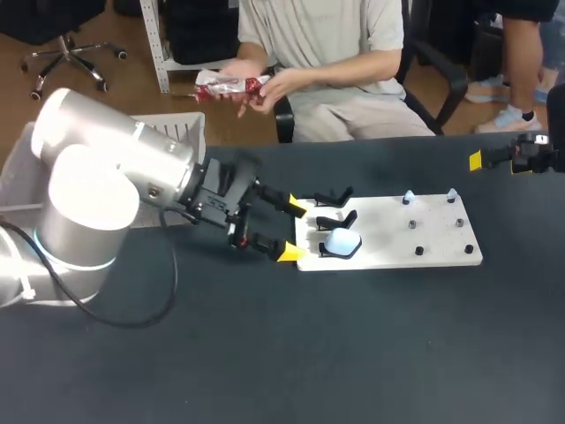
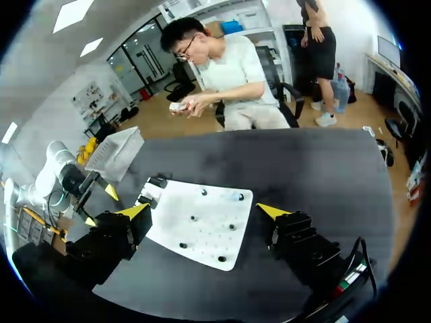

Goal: Pick up each earbud case from the left stands, insert the matching earbuds, close the lid, and place the case in the box.

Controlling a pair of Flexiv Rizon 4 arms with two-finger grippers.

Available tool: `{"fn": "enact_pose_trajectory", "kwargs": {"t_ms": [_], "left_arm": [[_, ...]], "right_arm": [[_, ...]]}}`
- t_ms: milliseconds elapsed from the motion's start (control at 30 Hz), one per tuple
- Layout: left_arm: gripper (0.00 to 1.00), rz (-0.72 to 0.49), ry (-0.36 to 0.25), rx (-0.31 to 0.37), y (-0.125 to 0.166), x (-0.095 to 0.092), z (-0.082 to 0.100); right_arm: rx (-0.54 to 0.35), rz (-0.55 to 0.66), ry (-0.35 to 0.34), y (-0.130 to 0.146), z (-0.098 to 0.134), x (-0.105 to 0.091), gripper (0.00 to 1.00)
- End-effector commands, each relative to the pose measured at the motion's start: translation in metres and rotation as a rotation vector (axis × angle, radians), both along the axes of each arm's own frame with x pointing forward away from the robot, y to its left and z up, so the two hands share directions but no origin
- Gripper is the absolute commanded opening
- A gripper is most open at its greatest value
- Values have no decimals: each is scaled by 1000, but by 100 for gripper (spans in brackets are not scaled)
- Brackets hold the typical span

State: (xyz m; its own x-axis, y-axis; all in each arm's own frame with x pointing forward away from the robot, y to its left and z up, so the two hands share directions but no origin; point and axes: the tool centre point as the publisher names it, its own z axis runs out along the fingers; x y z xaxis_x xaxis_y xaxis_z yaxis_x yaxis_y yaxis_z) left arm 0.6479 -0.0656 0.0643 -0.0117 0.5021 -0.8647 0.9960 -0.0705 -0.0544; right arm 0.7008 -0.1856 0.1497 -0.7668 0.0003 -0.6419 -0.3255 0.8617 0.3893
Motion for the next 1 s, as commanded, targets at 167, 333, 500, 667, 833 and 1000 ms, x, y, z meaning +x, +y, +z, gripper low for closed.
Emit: {"fn": "enact_pose_trajectory", "kwargs": {"t_ms": [167,333,500,667,833,1000], "left_arm": [[87,-41,0,2,-20,4,-21],[73,-50,6,6,-27,3,-30],[75,-35,8,3,-32,8,-36],[69,-27,13,1,-35,12,-40],[62,-25,12,-7,-39,15,-43],[60,-22,11,-14,-43,19,-45]], "right_arm": [[1,3,0,-1,0,0,100],[1,3,0,-1,0,0,100],[1,3,0,-1,0,0,100],[1,3,0,-1,0,0,100],[1,3,0,-1,0,0,100],[1,3,0,-1,0,0,100]]}}
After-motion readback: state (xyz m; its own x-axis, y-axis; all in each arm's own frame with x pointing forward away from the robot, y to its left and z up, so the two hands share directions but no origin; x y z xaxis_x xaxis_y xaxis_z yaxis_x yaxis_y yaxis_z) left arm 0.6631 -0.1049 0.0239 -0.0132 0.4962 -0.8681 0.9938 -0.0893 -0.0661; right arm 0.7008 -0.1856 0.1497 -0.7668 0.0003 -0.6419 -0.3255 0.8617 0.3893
